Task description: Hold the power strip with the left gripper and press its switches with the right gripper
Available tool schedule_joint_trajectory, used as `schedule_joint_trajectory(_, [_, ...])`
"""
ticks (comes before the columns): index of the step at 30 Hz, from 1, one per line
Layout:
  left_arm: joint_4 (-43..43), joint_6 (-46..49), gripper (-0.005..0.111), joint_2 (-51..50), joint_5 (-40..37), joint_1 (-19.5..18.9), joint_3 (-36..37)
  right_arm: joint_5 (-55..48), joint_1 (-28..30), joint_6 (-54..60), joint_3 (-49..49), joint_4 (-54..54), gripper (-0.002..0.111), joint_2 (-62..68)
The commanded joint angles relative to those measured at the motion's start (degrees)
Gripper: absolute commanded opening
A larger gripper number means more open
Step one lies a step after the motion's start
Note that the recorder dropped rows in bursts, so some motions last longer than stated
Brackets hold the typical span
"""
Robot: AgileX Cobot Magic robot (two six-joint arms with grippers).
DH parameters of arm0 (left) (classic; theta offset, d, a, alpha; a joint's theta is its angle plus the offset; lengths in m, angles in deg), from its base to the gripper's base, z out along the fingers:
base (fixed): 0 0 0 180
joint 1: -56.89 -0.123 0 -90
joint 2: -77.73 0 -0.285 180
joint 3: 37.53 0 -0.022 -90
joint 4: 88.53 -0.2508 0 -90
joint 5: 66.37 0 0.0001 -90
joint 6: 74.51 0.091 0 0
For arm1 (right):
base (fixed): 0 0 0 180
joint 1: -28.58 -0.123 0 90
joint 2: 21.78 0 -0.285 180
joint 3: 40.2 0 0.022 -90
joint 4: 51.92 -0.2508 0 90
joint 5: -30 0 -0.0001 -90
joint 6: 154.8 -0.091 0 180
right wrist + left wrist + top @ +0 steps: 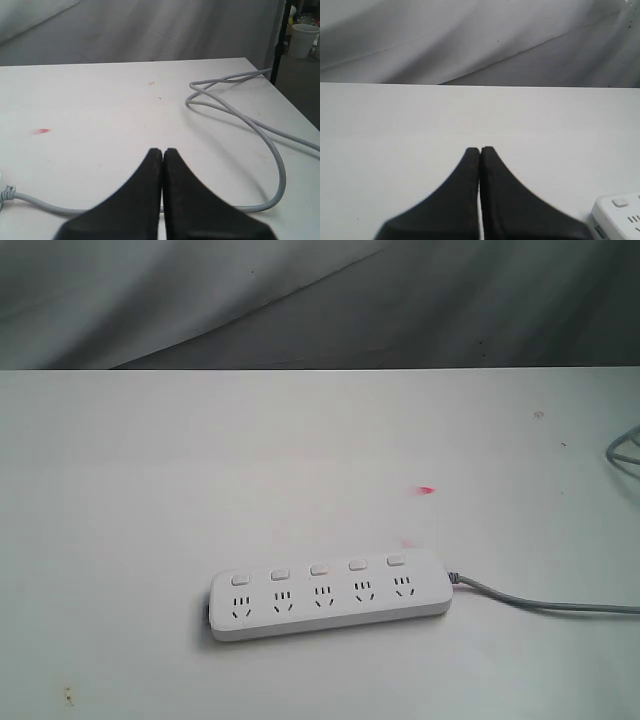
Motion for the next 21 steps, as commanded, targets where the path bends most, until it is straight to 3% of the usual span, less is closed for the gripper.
schedule_joint_trajectory(1, [-0.18, 0.00, 0.001, 0.27, -0.06, 0.22, 0.29, 0.07, 0.54, 0.67, -0.22, -0.21, 0.000, -0.35])
schedule_joint_trajectory(4, [-0.18, 0.00, 0.001, 0.27, -0.06, 0.22, 0.29, 0.07, 0.54, 0.67, -0.22, -0.21, 0.000, -0.35])
schedule_joint_trajectory(7, [-7.51, 3.01, 0.001, 0.27, 0.17, 0.22, 0.29, 0.07, 0.54, 0.67, -0.22, -0.21, 0.000, -0.35])
schedule_joint_trajectory(12, [-8.05, 2.88, 0.001, -12.97, -5.46, 0.22, -4.02, 0.07, 0.54, 0.67, -0.22, -0.21, 0.000, -0.35])
schedule_joint_trajectory(21, [-9.31, 3.10, 0.001, -41.96, -23.29, 0.22, -37.62, 0.07, 0.54, 0.67, -0.22, -0.21, 0.000, -0.35])
